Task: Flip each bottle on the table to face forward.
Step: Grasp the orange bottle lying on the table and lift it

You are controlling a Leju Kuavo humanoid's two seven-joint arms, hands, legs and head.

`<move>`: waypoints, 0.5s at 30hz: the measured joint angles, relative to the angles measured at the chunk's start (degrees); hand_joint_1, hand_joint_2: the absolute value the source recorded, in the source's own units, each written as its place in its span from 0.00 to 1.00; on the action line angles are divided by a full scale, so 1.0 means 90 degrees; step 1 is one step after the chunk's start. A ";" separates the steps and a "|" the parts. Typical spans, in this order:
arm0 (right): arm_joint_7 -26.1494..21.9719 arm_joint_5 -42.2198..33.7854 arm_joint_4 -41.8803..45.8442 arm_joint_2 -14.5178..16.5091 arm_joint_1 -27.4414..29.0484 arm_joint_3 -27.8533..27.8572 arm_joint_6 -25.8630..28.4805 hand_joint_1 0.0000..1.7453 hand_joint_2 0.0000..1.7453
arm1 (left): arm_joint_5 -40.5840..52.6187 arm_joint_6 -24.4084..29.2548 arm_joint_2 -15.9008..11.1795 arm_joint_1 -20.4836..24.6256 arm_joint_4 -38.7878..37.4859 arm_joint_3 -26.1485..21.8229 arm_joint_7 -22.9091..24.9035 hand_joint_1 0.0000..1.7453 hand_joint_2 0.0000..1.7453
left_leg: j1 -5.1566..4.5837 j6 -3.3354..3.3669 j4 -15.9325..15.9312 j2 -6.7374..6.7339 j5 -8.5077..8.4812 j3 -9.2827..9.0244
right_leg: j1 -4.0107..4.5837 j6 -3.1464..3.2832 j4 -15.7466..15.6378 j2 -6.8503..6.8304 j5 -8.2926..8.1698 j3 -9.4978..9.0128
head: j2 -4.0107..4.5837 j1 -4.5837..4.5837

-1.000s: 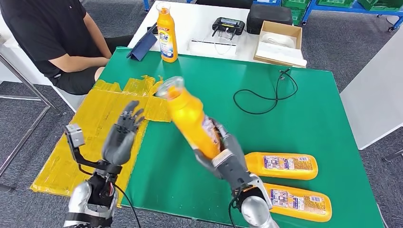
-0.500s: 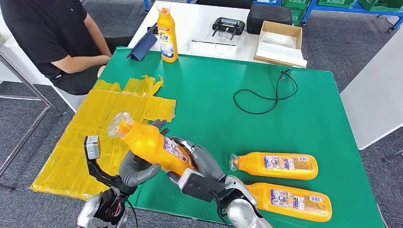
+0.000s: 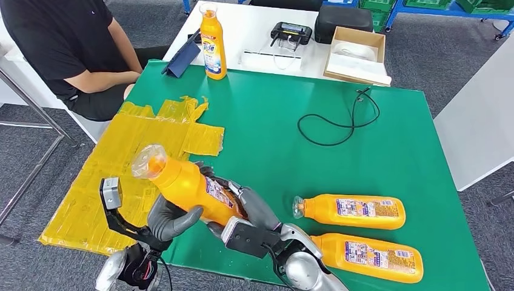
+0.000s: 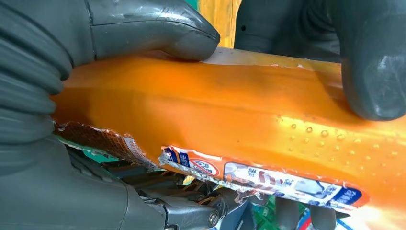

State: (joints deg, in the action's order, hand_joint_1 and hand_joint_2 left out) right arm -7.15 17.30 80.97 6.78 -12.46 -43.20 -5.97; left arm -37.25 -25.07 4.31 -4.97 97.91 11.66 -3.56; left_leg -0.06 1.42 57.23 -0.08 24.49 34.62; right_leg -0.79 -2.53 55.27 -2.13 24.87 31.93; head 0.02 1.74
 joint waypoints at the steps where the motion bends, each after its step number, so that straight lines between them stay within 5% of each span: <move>1: 0.0000 0.0000 -0.0008 -0.0001 -0.0001 -0.0008 0.0000 1.00 1.00 | 0.0070 0.0008 0.0000 -0.0003 0.0014 -0.0001 -0.0048 1.00 1.00 | 0.0000 0.0000 0.0000 0.0000 0.0000 0.0000 | 0.0000 0.0000 0.0000 0.0000 0.0000 0.0000 | 0.0000 0.0000; 15: -0.0013 0.0369 -0.0069 -0.0098 0.0012 -0.0083 0.0287 1.00 1.00 | 0.0936 0.0017 0.0043 -0.0141 0.0200 -0.0090 -0.0539 1.00 1.00 | 0.0000 0.0000 0.0000 -0.0001 0.0000 0.0000 | 0.0000 0.0000 0.0000 0.0000 0.0000 0.0004 | 0.0000 0.0001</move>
State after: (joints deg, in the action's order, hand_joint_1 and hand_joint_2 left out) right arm -7.27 20.62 80.35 5.89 -12.35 -43.94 -3.38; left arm -28.83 -24.92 4.69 -6.24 99.72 10.85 -8.41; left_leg -0.06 1.42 57.23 -0.09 24.49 34.62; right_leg -0.79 -2.53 55.27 -2.13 24.87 31.96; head 0.02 1.75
